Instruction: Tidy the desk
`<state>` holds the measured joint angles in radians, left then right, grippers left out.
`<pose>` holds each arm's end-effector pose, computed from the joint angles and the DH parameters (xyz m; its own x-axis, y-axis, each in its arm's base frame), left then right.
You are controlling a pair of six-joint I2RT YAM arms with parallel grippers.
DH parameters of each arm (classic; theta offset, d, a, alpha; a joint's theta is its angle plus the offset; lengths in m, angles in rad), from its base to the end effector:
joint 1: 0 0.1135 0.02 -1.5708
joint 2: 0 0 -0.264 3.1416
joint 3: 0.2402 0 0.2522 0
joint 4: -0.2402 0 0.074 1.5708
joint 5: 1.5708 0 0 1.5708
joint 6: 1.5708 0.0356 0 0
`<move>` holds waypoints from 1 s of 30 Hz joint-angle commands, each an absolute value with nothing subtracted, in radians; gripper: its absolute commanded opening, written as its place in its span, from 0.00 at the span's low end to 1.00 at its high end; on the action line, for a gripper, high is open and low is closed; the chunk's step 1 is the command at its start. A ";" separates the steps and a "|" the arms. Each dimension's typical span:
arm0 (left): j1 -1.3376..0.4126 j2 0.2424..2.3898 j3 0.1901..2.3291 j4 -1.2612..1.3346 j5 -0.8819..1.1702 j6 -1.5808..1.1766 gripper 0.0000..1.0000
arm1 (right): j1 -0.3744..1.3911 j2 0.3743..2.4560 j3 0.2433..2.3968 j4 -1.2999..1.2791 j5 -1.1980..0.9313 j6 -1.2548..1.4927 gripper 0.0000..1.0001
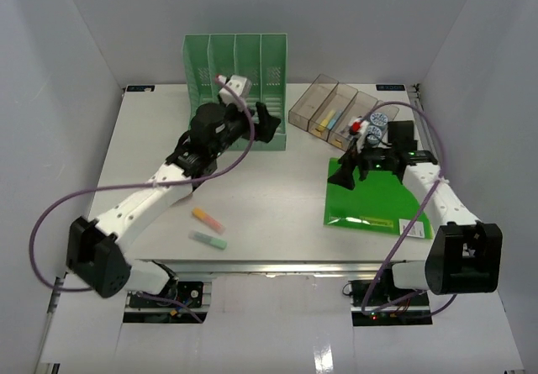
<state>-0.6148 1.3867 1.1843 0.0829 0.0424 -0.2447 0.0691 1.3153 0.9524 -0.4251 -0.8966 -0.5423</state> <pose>0.2707 -0.1930 0.3695 -0.2424 -0.1251 -0.9621 0.5689 0.7849 -0.2454 0.2689 0.0465 0.2698 -0.2999 -0.3437 -0.8899 -0.8727 0.4756 0.1104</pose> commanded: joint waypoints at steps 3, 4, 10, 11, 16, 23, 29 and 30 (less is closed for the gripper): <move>-0.594 0.805 0.843 -0.234 -0.176 -0.320 0.93 | 0.476 1.513 1.131 -0.530 -0.665 -0.606 0.90; -0.594 0.711 0.799 -0.247 -0.201 -0.336 0.93 | 0.528 1.561 1.185 -0.556 -0.659 -0.596 0.90; -0.593 0.284 0.608 -0.300 -0.279 -0.408 0.94 | 0.804 1.829 1.541 -0.601 -0.552 -0.429 0.90; -0.593 0.244 0.593 -0.316 -0.286 -0.408 0.94 | 0.841 1.875 1.592 -0.585 -0.528 -0.365 0.90; -0.592 0.141 0.584 -0.422 -0.362 -0.422 0.95 | 0.977 2.018 1.737 -0.440 -0.353 -0.056 0.92; -0.592 0.093 0.591 -0.438 -0.402 -0.412 0.96 | 1.077 2.233 1.936 -0.476 -0.260 0.051 0.91; -0.592 0.058 0.584 -0.436 -0.413 -0.420 0.96 | 1.134 2.291 1.910 -0.435 -0.160 0.073 0.87; -0.592 0.053 0.584 -0.436 -0.414 -0.420 0.96 | 1.138 2.296 1.908 -0.433 -0.142 0.073 0.86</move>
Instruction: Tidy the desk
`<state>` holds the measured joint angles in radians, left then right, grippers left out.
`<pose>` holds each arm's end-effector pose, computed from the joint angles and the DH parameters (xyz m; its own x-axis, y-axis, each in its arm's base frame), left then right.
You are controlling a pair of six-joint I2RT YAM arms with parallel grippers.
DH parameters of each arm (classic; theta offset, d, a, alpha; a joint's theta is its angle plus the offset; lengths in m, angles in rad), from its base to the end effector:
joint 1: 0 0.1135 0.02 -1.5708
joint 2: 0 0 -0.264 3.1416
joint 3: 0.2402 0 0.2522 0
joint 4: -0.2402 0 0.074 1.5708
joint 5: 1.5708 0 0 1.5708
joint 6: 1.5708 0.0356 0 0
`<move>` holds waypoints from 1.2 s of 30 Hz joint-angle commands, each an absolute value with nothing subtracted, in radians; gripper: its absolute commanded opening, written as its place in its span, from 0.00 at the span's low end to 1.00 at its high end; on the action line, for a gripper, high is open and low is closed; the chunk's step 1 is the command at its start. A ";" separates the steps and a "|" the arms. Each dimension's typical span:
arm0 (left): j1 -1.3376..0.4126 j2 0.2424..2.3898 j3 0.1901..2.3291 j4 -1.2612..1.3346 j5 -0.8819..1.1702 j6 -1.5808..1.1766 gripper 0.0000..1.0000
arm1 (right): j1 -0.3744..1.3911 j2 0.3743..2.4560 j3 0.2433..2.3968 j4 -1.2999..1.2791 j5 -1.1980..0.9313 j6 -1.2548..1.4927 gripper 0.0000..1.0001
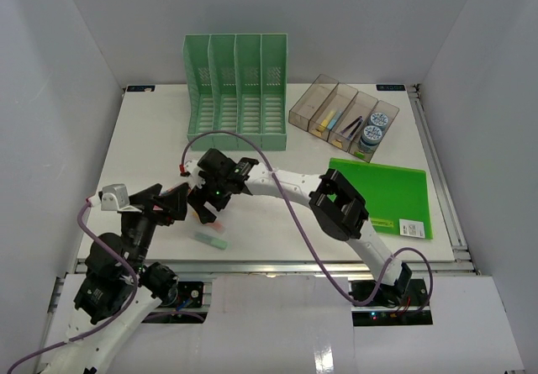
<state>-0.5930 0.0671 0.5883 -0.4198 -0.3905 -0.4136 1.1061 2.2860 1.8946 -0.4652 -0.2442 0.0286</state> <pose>0.0453 -0.0142 0.3160 -0.0046 -0.4450 -0.8955 0.2194 0.8732 -0.4351 0.2225 0.4629 0.1928 -0.3653 -0.6668 -0.6495 -0.9283 0.3125 0.2013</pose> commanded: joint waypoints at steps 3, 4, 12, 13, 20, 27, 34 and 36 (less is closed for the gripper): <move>-0.592 0.039 0.584 -0.436 -0.416 -0.420 0.96 | 1.146 2.301 1.892 -0.427 -0.116 0.068 0.82; -0.592 0.034 0.584 -0.436 -0.417 -0.420 0.96 | 1.149 2.301 1.884 -0.427 -0.110 0.066 0.80; -0.592 0.014 0.583 -0.436 -0.413 -0.426 0.96 | 1.207 2.306 1.796 -0.400 0.120 0.012 0.67; -0.592 0.013 0.583 -0.436 -0.412 -0.427 0.96 | 1.208 2.309 1.790 -0.399 0.139 0.009 0.65; -0.592 0.011 0.579 -0.435 -0.408 -0.430 0.96 | 1.193 2.303 1.738 -0.393 0.243 -0.037 0.45; -0.594 0.009 0.578 -0.436 -0.402 -0.436 0.96 | 1.135 2.247 1.652 -0.384 0.265 -0.089 0.08; -0.593 0.005 0.575 -0.437 -0.398 -0.440 0.96 | 0.976 2.080 1.573 -0.380 0.146 -0.121 0.08; -0.593 0.007 0.575 -0.434 -0.396 -0.442 0.96 | 0.915 2.007 1.545 -0.368 0.120 -0.129 0.08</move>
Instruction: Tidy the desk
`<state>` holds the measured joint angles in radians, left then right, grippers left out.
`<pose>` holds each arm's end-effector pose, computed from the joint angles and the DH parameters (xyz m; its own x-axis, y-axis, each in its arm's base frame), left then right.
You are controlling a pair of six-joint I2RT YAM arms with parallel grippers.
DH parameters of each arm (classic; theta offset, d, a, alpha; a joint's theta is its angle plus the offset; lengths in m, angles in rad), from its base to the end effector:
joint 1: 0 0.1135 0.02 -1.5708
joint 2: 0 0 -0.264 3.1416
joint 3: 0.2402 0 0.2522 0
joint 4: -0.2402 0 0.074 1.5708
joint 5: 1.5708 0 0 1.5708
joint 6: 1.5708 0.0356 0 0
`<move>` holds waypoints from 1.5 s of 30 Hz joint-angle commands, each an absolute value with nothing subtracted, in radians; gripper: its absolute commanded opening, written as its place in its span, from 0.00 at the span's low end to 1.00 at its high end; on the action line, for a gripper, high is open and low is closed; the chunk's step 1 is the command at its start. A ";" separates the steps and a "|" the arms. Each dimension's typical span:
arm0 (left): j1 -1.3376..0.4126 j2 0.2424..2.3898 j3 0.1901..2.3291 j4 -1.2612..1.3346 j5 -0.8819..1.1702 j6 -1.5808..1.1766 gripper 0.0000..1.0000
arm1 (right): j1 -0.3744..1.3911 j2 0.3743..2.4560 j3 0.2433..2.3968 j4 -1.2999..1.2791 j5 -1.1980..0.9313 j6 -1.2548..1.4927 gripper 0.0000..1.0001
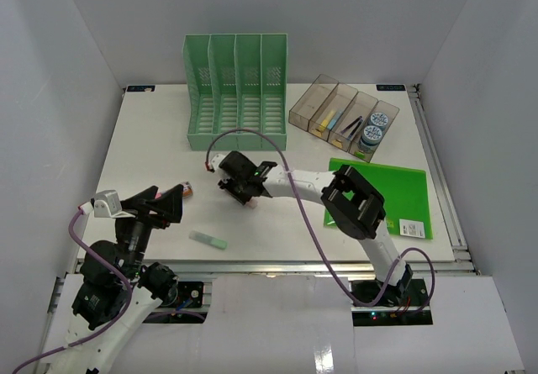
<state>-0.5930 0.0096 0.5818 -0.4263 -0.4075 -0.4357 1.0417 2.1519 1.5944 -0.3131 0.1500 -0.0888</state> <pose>0.0369 -0.0079 0.3146 0.0300 -0.4875 -0.8726 0.2213 0.8546 -0.4698 0.2443 0.4073 0.1720 -0.3131 -0.7092 -0.6317 -0.8360 0.5214 -0.1710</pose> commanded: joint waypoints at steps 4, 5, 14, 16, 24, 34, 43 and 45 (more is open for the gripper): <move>-0.592 0.014 0.574 -0.434 -0.390 -0.442 0.96 | 0.751 1.837 1.503 -0.338 0.029 -0.128 0.08; -0.592 0.015 0.574 -0.434 -0.390 -0.442 0.96 | 0.714 1.805 1.494 -0.326 0.015 -0.123 0.08; -0.594 0.024 0.574 -0.433 -0.388 -0.440 0.96 | 0.382 1.807 1.585 -0.258 0.030 0.069 0.08; -0.592 0.029 0.572 -0.433 -0.387 -0.439 0.96 | 0.332 1.860 1.665 -0.257 0.024 0.143 0.08; -0.592 0.056 0.572 -0.428 -0.388 -0.435 0.97 | 0.242 2.067 1.864 -0.227 -0.004 0.288 0.08; -0.594 0.105 0.570 -0.425 -0.388 -0.449 0.98 | 0.210 2.197 1.926 -0.207 0.084 0.471 0.08; -0.593 0.037 0.532 -0.509 -0.420 -0.723 0.98 | 0.180 2.249 1.936 -0.206 0.021 0.536 0.35; -0.592 0.053 0.536 -0.553 -0.402 -0.774 0.98 | 0.179 2.254 1.934 -0.204 0.004 0.538 0.51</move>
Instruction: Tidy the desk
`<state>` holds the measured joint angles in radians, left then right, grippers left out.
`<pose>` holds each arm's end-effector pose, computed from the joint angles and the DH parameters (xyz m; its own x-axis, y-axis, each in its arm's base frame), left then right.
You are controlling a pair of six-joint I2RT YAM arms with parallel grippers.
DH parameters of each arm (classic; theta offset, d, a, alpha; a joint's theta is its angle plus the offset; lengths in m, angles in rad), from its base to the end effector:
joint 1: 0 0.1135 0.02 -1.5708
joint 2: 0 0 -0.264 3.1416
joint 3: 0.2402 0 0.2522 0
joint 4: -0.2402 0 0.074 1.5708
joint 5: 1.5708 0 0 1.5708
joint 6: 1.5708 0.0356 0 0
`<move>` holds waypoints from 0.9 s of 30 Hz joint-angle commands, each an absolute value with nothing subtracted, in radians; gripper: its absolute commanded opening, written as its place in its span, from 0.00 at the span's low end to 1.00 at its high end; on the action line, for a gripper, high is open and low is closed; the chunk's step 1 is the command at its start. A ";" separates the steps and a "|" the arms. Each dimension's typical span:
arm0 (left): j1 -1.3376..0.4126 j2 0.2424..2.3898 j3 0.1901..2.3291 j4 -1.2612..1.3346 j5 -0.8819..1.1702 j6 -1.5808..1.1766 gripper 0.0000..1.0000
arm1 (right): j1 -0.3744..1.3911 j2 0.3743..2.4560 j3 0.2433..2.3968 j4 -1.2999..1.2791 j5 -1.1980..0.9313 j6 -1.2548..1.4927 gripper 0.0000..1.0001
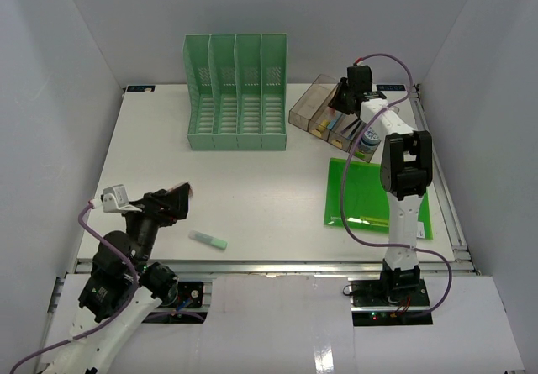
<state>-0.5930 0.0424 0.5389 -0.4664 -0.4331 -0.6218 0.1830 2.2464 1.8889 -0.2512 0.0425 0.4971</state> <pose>0.0492 -0.0152 0.2973 -0.0725 -0.5887 -0.8051 0.1441 0.7926 -0.5925 0.5170 0.0941 0.2273 -0.5646 0.3801 -0.7327 0.1385 0.9187 0.3699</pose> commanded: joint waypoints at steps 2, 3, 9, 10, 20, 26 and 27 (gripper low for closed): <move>-0.593 0.107 0.558 -0.608 -0.378 -0.836 0.98 | 0.179 2.249 1.931 -0.205 -0.018 0.532 0.62; -0.593 0.143 0.573 -0.637 -0.368 -0.870 0.98 | 0.179 2.240 1.925 -0.206 -0.022 0.530 0.67; -0.593 0.378 0.639 -0.757 -0.293 -1.023 0.91 | 0.172 2.091 1.796 -0.173 -0.063 0.473 0.75; -0.593 0.419 0.648 -0.773 -0.273 -1.039 0.87 | 0.172 2.053 1.760 -0.160 -0.094 0.443 0.75; -0.592 0.754 0.739 -1.080 -0.220 -1.283 0.38 | 0.166 1.639 1.268 -0.210 -1.012 -0.118 0.76; -0.592 0.784 0.641 -1.004 -0.177 -1.342 0.61 | 0.160 1.451 1.087 -0.252 -0.967 -0.247 0.80; -0.592 0.803 0.628 -0.967 -0.167 -1.342 0.64 | 0.159 1.413 1.071 -0.249 -0.957 -0.261 0.81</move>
<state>-0.5926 0.7743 0.6688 -0.9947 -0.2143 -1.2449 0.1681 1.5093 1.1219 -0.2252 -0.9120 -0.1237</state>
